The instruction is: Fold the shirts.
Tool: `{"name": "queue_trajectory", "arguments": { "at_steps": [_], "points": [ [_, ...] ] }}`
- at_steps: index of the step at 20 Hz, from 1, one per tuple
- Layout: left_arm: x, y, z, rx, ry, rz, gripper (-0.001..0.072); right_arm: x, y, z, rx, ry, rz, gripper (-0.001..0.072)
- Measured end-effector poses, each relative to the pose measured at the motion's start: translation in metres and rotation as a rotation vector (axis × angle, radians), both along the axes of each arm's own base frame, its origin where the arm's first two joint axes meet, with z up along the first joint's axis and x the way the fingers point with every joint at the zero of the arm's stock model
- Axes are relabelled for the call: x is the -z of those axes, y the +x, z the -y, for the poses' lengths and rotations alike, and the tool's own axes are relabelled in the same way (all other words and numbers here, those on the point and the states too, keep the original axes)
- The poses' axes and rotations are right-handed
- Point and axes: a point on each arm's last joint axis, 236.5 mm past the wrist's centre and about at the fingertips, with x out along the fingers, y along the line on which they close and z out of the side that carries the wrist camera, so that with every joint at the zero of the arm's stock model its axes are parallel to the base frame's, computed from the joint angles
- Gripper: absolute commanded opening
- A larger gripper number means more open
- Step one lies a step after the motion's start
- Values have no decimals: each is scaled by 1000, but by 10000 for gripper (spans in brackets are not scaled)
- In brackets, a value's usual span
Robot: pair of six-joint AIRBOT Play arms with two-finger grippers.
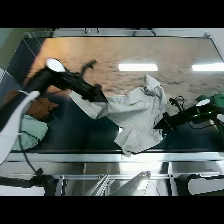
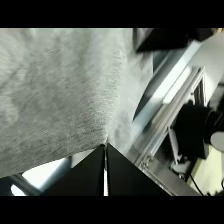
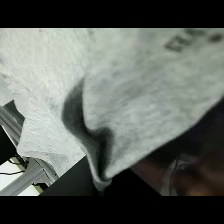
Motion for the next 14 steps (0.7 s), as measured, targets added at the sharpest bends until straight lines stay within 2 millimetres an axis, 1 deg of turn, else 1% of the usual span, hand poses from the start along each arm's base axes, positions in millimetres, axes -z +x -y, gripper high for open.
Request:
{"name": "queue_trajectory", "arguments": {
  "at_steps": [2, 3, 8, 9, 10, 11, 12, 13, 14],
  "points": [
    [-20, 11, -22, -46, -10, 41, 18, -3, 0, -1, 1, 12, -3, 17],
    [-26, 15, -31, -68, -11, 53, 18, -3, 0, -2, 1, 13, -3, 17],
    [-28, 41, -74, -182, -3, 71, 18, -6, -1, -3, -3, 25, -6, 16],
    [-33, 48, -83, -213, -16, 83, 18, -8, 1, -2, -3, 24, 3, 16],
    [-44, 54, -90, -242, -47, 105, 18, -12, 4, -1, -3, 24, 15, 17],
    [-56, 58, -96, -266, -82, 126, 18, -16, 10, 1, 2, 18, 34, 33],
    [-68, 63, -103, -291, -117, 150, 18, -21, 14, 3, 7, 15, 49, 235],
    [-79, 66, -112, -315, -141, 170, 18, -27, 20, 7, 15, 11, 63, 492],
    [-89, 66, -120, -329, -159, 188, 18, -32, 26, 10, 25, 9, 73, 499]
  ]
}}
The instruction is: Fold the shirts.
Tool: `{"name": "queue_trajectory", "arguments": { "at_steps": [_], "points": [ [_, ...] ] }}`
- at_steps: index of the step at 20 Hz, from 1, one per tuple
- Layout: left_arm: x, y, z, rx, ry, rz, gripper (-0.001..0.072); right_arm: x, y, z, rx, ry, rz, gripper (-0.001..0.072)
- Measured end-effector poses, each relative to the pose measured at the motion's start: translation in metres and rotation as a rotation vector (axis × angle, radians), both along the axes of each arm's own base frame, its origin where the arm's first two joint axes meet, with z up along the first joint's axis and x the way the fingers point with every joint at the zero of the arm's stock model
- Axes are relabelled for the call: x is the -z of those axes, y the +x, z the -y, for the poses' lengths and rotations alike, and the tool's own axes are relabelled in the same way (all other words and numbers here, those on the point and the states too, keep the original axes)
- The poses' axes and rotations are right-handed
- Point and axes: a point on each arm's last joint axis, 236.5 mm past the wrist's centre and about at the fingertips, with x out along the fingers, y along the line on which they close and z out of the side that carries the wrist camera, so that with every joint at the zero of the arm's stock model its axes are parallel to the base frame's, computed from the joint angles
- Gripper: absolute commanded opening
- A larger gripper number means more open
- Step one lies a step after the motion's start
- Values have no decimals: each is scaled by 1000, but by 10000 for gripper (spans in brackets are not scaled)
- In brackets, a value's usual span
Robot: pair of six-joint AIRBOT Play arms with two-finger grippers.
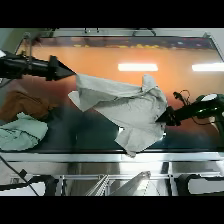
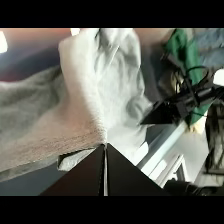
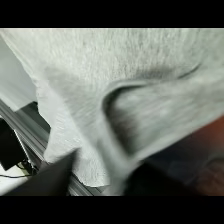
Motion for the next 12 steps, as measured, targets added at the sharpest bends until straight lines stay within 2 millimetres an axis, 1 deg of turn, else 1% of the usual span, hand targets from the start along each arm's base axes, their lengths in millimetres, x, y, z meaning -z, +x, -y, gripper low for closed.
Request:
{"name": "queue_trajectory", "arguments": {
  "at_steps": [1, 3, 5, 7, 8, 10, 12],
  "points": [
    [-8, -3, -9, -3, -9, 12, 18, -5, 7, 5, 14, -5, 11, 416],
    [-18, -12, -29, -7, -9, 19, 18, -16, 21, 17, 53, -11, 37, 417],
    [-24, -20, -51, -28, 12, 28, 18, -30, 41, 29, 112, 1, 79, 418],
    [-29, -26, -73, -59, 39, 35, 18, -46, 64, 36, 189, 38, 131, 418],
    [-30, -29, -83, -76, 51, 36, 18, -56, 76, 36, 229, 64, 163, 418],
    [-29, -31, -99, -101, 67, 32, 19, -67, 100, 31, 294, 97, 216, 418],
    [-27, -33, -107, -110, 72, 21, 19, -69, 120, 20, 332, 100, 260, 418]
  ]
}}
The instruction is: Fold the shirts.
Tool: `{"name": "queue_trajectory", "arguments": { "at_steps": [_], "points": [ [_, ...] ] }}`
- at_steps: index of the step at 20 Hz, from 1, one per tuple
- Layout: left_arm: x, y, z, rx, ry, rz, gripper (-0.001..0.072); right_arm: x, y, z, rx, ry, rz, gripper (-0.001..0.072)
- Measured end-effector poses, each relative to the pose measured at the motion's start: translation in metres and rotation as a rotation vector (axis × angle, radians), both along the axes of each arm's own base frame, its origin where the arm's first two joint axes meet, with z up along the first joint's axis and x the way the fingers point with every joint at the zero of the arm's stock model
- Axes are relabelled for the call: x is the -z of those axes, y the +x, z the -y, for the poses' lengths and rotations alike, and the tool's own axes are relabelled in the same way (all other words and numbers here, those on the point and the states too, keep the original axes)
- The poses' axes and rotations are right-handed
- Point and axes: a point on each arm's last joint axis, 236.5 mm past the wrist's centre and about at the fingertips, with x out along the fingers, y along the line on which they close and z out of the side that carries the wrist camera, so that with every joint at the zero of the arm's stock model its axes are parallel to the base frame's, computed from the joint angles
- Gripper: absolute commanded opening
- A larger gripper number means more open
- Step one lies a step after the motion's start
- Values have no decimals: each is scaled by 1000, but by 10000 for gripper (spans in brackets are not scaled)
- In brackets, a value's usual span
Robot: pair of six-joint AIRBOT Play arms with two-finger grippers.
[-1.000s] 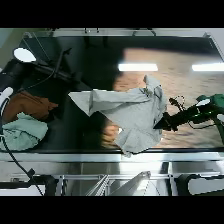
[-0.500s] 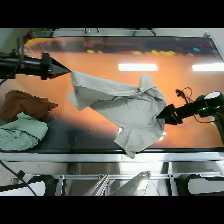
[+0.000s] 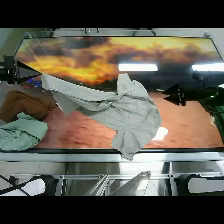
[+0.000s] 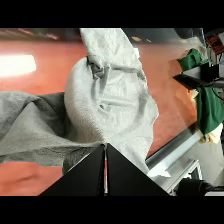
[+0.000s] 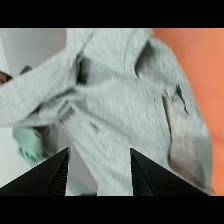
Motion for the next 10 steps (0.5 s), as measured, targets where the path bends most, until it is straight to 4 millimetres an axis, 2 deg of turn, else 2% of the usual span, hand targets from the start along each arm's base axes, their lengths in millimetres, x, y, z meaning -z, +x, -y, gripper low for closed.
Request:
{"name": "queue_trajectory", "arguments": {
  "at_steps": [3, 5, 10],
  "points": [
    [12, 2, -7, -1, -8, -35, 25, 7, 28, -16, 42, -31, 45, 416],
    [25, 5, -10, 4, -23, -70, 247, 10, 43, -24, 52, -42, 62, 412],
    [65, 23, -20, -20, -66, -156, 246, 29, 68, -36, 70, -28, 23, 400]
  ]
}}
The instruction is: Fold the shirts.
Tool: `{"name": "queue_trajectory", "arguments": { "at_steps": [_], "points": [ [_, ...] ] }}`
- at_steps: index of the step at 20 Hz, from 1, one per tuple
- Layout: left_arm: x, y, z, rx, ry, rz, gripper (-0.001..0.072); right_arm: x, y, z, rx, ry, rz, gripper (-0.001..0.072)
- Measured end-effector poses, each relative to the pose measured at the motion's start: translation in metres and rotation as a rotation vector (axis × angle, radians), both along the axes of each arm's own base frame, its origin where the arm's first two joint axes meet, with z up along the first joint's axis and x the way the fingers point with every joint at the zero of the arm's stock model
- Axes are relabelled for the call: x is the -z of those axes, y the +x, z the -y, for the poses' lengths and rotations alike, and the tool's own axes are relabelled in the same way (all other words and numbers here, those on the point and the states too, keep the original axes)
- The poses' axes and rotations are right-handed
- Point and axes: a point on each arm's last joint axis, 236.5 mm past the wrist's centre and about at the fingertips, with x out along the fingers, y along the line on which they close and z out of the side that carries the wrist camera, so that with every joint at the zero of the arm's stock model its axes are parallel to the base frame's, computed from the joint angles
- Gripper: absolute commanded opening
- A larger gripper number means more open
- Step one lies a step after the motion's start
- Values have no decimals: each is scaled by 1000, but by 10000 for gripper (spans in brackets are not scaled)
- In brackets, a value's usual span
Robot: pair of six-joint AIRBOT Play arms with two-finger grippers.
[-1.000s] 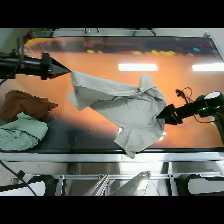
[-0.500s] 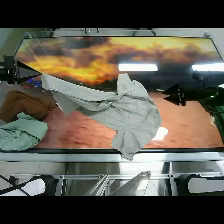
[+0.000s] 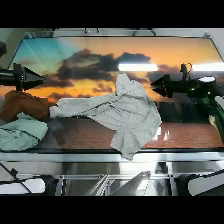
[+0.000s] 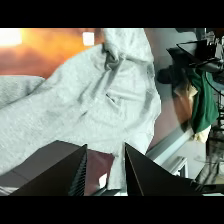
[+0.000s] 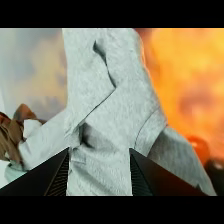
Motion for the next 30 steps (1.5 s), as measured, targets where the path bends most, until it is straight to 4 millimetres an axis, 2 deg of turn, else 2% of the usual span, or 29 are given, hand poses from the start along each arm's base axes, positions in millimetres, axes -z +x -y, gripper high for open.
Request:
{"name": "queue_trajectory", "arguments": {
  "at_steps": [1, 3, 7, 10, 13, 16, 17, 18, 23, 29, 30],
  "points": [
    [9, 4, -2, -7, -7, -16, 246, 5, 3, -2, 0, 4, -11, 400],
    [25, 12, -5, -24, -22, -46, 293, 17, 6, -7, -3, 14, -42, 400],
    [66, 13, -11, -20, -24, -139, 293, 40, 4, -17, -20, 21, -92, 399],
    [101, -7, -22, 11, 49, -274, 293, 49, 3, -19, -25, 20, -114, 399],
    [133, -39, -47, 33, 201, -436, 293, 57, 3, -23, -25, 9, -121, 399],
    [150, -58, -70, 21, 323, -536, 293, 62, 4, -34, -37, 9, -125, 395],
    [154, -61, -74, 15, 354, -557, 293, 63, 4, -39, -43, 11, -126, 314],
    [156, -61, -75, 17, 372, -564, 293, 66, 4, -43, -51, 7, -127, 292],
    [172, -65, -72, 58, 476, -599, 293, 68, 6, -55, -77, -1, -118, 293],
    [208, -70, -43, 168, 503, -670, 281, 66, 8, -57, -88, -6, -107, 289],
    [211, -72, -38, 188, 504, -681, 112, 66, 8, -57, -89, -6, -106, 281]
  ]
}}
